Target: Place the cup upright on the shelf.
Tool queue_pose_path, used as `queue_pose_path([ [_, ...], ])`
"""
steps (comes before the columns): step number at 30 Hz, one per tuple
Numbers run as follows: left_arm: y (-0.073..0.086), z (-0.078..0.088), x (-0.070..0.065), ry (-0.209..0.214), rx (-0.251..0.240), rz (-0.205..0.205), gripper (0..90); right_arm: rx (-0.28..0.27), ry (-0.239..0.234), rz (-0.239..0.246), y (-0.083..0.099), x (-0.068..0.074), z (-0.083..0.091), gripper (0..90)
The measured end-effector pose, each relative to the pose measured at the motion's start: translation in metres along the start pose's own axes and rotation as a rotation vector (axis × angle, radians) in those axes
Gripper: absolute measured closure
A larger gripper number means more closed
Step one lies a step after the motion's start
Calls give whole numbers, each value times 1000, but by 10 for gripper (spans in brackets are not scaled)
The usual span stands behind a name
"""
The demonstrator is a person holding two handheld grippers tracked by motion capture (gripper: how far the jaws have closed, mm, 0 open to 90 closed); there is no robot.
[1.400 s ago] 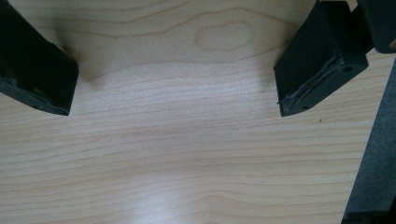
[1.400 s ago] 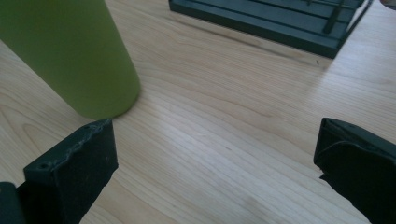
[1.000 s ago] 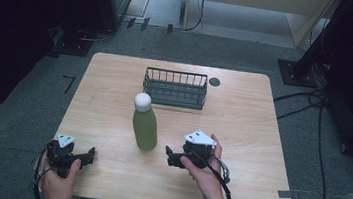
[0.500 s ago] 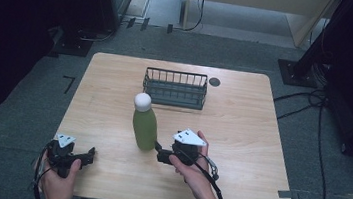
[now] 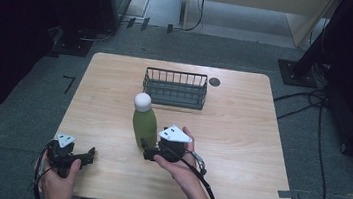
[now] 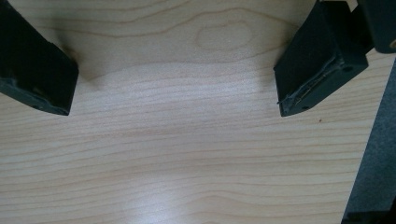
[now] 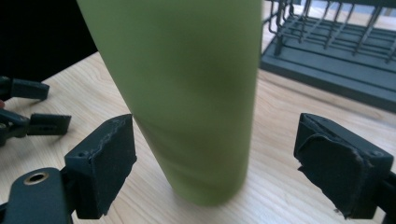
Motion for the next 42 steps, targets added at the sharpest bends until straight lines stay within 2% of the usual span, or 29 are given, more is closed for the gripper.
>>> queue_pose_path([
  [7, 0, 0, 0, 0, -1, 1, 0, -25, -24, 10, -7, 12, -15, 148],
  [14, 0, 0, 0, 0, -1, 1, 0, -50, -19, -2, -14, 15, -22, 159],
  [18, 0, 0, 0, 0, -1, 1, 0, -66, -14, 8, -20, 16, -28, 154],
  [21, 0, 0, 0, 0, -1, 1, 0, -93, -3, 35, -24, 19, -31, 176],
  [27, 0, 0, 0, 0, -1, 1, 0, -105, 11, 91, -25, 19, -28, 198],
  [35, 0, 0, 0, 0, 0, 0, 0, -107, -11, 50, -33, 16, -21, 201],
  [42, 0, 0, 0, 0, -1, 1, 0, -129, -1, 51, -48, 8, -12, 202],
])
Point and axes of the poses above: each handheld gripper's, and its own axes: z roughly backward along the jaws, y roughly out of its underside, x roughly to its left, the point moved 9 cm from there along -z, roughly forward along the jaws, and after that the axes turned 12 degrees about -z, right-handed, at the moved point
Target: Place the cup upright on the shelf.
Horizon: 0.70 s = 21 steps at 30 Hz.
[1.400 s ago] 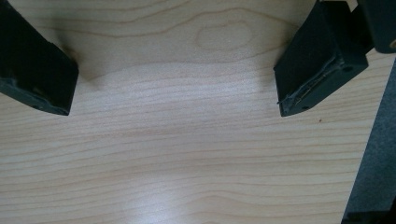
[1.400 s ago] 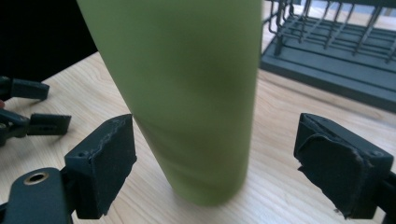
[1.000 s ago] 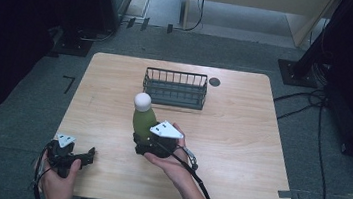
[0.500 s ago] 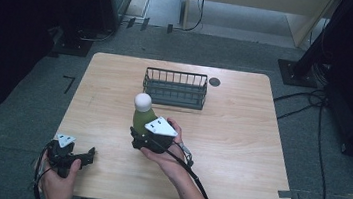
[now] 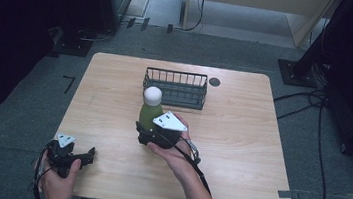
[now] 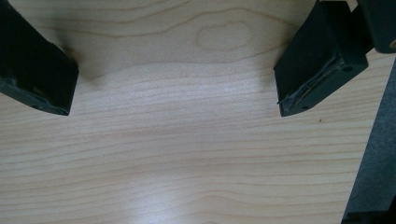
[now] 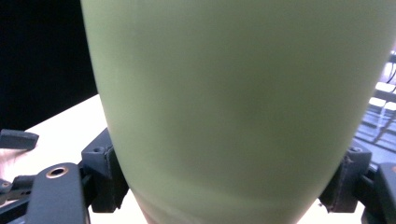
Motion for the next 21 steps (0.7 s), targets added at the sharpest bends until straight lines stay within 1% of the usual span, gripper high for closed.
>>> queue_pose_path([
  [3, 0, 0, 0, 0, 0, 0, 0, -11, 15, -2, -10, -8, 3, 202],
  [11, 0, 0, 0, 0, -1, 1, 0, -22, 50, 1, -26, -25, 6, 202],
  [12, 0, 0, 0, 0, -1, 1, 0, -31, 63, 2, -33, -30, 7, 202],
  [14, 0, 0, 0, 0, -1, 1, 0, -34, 66, 1, -35, -32, 8, 202],
  [15, 0, 0, 0, 0, 0, 0, 0, -35, 70, -2, -38, -34, 8, 202],
  [16, 0, 0, 0, 0, -1, 1, 0, -43, 77, -6, -45, -39, 9, 202],
  [18, 0, 0, 0, 0, -1, 1, 0, -45, 81, -10, -48, -41, 10, 202],
  [19, 0, 0, 0, 0, -1, 1, 0, -50, 91, -5, -54, -46, 10, 202],
  [20, 0, 0, 0, 0, -1, 1, 0, -50, 91, -5, -54, -46, 10, 202],
  [21, 0, 0, 0, 0, -1, 2, 0, -57, 104, 4, -62, -51, 11, 203],
])
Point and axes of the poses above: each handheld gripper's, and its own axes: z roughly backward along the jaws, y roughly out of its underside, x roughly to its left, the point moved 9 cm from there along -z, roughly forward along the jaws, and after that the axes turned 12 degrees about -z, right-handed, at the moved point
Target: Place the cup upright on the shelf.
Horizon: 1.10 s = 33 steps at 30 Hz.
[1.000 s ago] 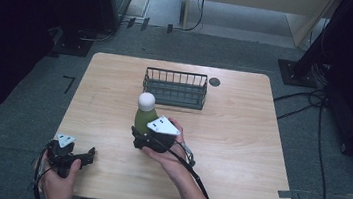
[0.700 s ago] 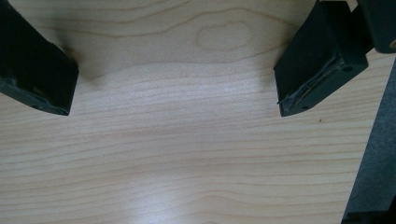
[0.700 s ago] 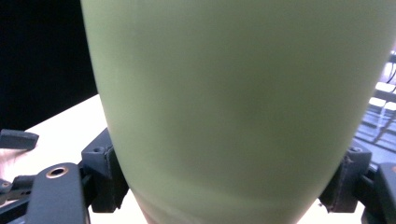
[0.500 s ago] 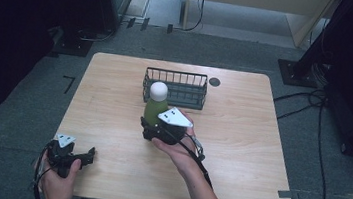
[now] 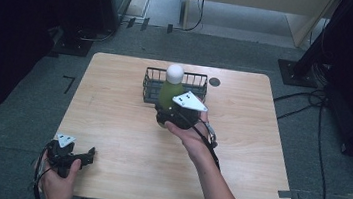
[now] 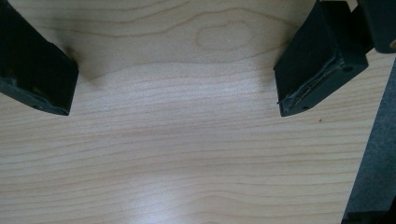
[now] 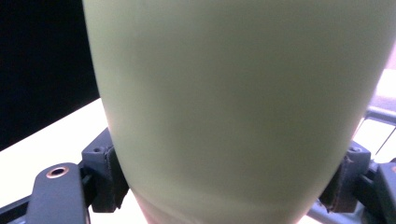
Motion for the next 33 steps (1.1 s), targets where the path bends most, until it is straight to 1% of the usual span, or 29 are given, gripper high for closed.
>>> queue_pose_path([
  [2, 0, 0, 0, 0, 1, -1, 0, -1, 5, 1, -3, -2, 0, 202],
  [8, 0, 0, 0, 0, 0, -1, 0, -18, 21, -3, -24, -14, -1, 203],
  [9, 0, 0, 0, 0, 0, -1, 0, -23, 32, 3, -31, -18, -2, 203],
  [10, 0, 0, 0, 0, 0, -1, 0, -23, 32, 3, -31, -18, -2, 203],
  [13, 0, 0, 0, 0, 0, -1, 0, -26, 43, 1, -39, -23, -4, 203],
  [18, 0, 0, 0, -1, 0, -2, 0, -37, 65, -3, -53, -34, -7, 203],
  [19, 0, 0, 0, -1, 0, -1, 0, -36, 73, -9, -57, -38, -9, 203],
  [20, 0, 0, 0, 0, 0, -1, 0, -36, 73, -9, -57, -38, -9, 203],
  [23, 0, 0, 0, 0, -1, 0, 0, -39, 89, -7, -62, -44, -11, 203],
  [28, 0, 0, 0, 0, 0, -2, 0, -41, 112, -33, -70, -58, -19, 203],
  [29, 0, 0, 0, 0, 1, -2, 0, -41, 112, -33, -70, -58, -19, 203],
  [33, 0, 0, 0, 0, 1, -1, 0, -46, 132, -35, -76, -67, -25, 203],
])
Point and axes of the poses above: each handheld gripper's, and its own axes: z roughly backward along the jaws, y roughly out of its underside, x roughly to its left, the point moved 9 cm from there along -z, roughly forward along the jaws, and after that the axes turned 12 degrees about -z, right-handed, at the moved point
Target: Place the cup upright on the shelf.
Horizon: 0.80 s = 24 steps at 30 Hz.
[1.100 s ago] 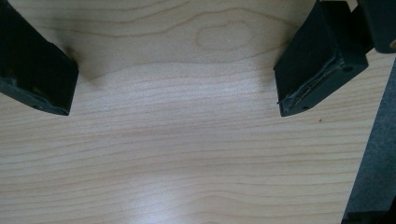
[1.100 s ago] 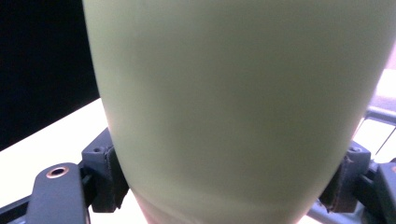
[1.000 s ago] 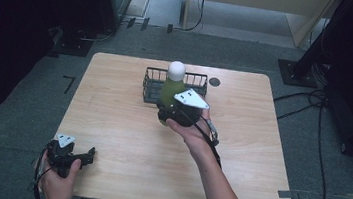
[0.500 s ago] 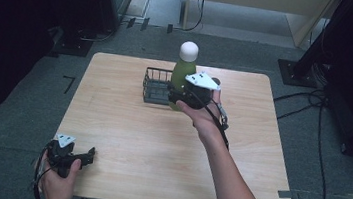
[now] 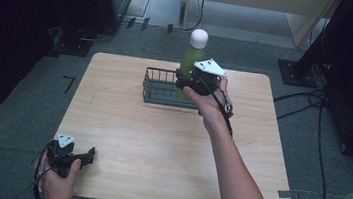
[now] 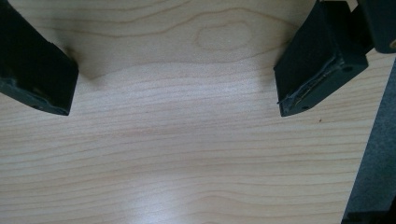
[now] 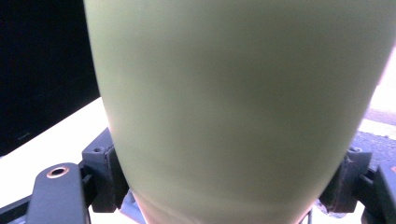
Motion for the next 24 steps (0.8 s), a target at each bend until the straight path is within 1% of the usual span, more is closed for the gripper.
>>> queue_pose_path([
  [1, 0, 0, 0, 0, 0, -1, 0, -1, 8, -8, -3, -4, -3, 203],
  [3, 0, 0, 0, 0, 1, -1, 0, -3, 11, -11, -4, -5, -4, 203],
  [15, 0, 0, 0, 0, 0, -1, 0, -16, 74, -16, -15, -30, -26, 203],
  [21, 0, 0, 0, 0, 0, 0, 0, -18, 97, -28, -15, -41, -36, 203],
  [24, 0, 0, 0, 0, 0, 0, 0, -26, 98, -45, -14, -45, -40, 203],
])
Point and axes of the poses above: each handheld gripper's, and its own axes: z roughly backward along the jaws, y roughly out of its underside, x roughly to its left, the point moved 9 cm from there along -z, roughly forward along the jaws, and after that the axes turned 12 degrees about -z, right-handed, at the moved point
